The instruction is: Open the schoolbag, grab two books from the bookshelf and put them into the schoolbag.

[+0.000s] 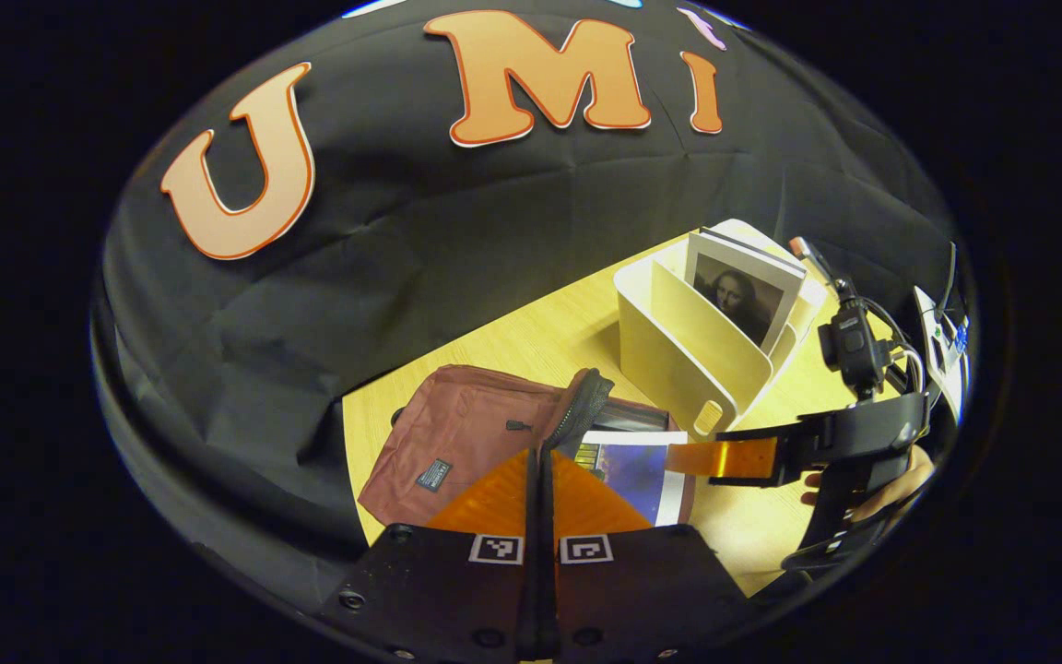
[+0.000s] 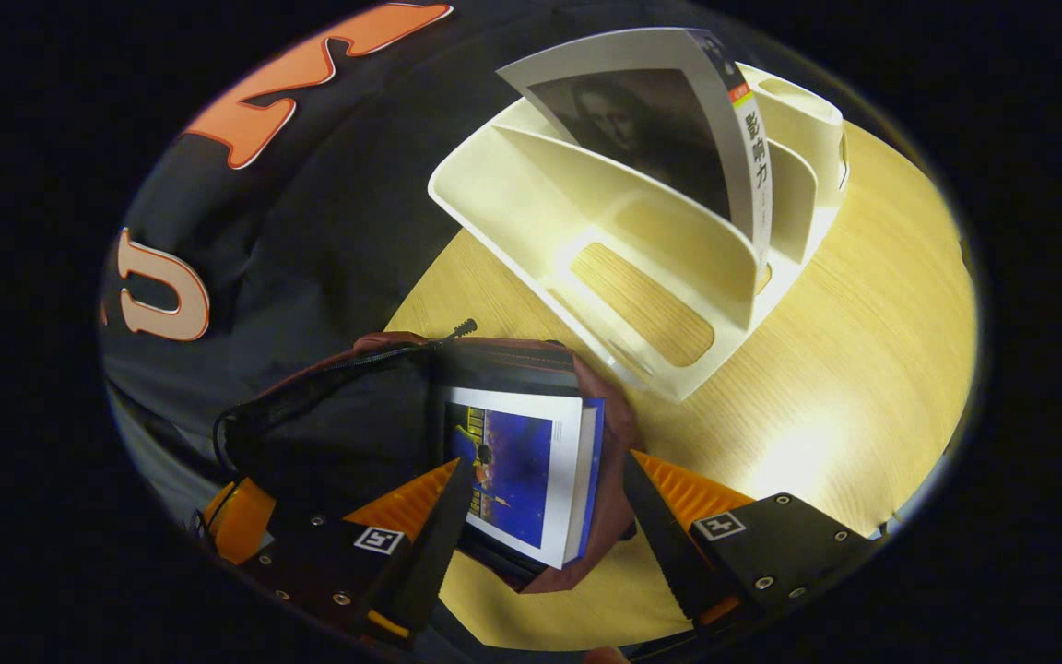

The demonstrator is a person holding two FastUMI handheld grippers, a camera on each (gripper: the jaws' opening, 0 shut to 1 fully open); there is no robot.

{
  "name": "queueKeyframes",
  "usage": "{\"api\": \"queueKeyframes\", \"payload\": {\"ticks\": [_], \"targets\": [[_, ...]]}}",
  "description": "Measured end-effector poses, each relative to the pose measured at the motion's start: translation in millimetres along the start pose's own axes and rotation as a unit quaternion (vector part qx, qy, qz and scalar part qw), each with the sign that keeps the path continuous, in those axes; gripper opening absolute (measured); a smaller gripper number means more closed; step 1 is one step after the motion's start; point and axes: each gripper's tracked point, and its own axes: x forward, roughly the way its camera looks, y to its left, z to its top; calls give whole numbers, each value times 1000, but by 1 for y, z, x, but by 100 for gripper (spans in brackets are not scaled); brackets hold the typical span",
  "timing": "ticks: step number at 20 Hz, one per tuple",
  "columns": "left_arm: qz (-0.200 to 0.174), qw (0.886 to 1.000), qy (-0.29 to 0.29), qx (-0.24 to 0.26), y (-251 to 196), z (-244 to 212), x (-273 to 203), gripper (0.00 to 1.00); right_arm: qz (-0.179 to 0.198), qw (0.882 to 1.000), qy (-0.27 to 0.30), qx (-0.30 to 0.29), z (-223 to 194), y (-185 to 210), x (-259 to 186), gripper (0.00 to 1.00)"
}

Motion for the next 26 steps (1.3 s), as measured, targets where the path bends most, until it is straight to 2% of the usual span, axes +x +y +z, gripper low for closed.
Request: {"api": "queueKeyframes", "payload": {"ticks": [4,10,15,19,24,26], "targets": [[-1,1000,-3,1,-3,-5,-3,1,-5,1000,-23,5,18,-27,-25,98],[-8,1000,-3,-15,-11,-18,-6,1,-18,995,-98,8,82,-58,-83,98],[-5,1000,-2,-29,-8,-28,-7,1,-42,984,-142,-95,149,-56,-141,97],[-2,999,0,-34,-7,-30,-9,1,-72,965,-153,-199,196,-30,-161,98],[8,999,2,-33,-4,-29,-10,1,-123,926,-124,-334,242,1,-150,98],[11,999,4,-31,-5,-25,-8,1,-121,923,-91,-353,250,13,-130,98]]}}
